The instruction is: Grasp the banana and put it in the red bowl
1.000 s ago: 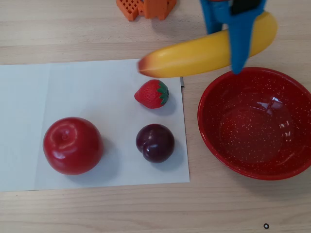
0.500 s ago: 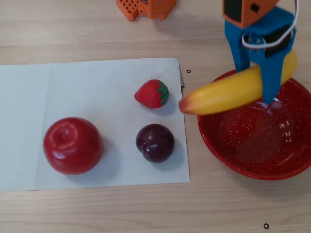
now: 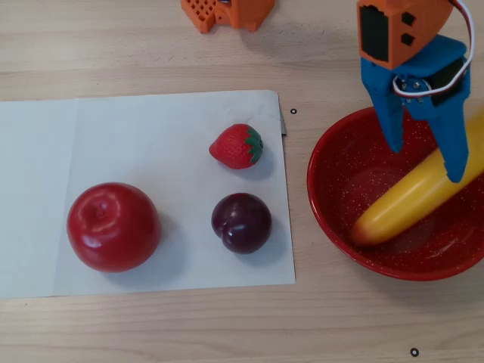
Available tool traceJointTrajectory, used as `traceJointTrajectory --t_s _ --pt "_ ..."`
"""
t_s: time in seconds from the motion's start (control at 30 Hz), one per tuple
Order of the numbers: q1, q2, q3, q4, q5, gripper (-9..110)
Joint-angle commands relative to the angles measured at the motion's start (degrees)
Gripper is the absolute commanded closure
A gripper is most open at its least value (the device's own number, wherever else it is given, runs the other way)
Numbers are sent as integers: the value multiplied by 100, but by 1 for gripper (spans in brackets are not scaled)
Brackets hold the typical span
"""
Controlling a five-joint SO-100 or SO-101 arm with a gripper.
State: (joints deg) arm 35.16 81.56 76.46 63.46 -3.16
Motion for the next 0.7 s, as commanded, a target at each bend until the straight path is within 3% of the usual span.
traceJointTrajectory --t_s 0.0,0.23,0.5,0.67 --pt "-44 422 -378 -35 185 66" --pt "-158 519 -1046 826 -44 76" --pt "-369 721 -1872 1969 -211 101" --pt "-598 958 -2180 2610 -299 101"
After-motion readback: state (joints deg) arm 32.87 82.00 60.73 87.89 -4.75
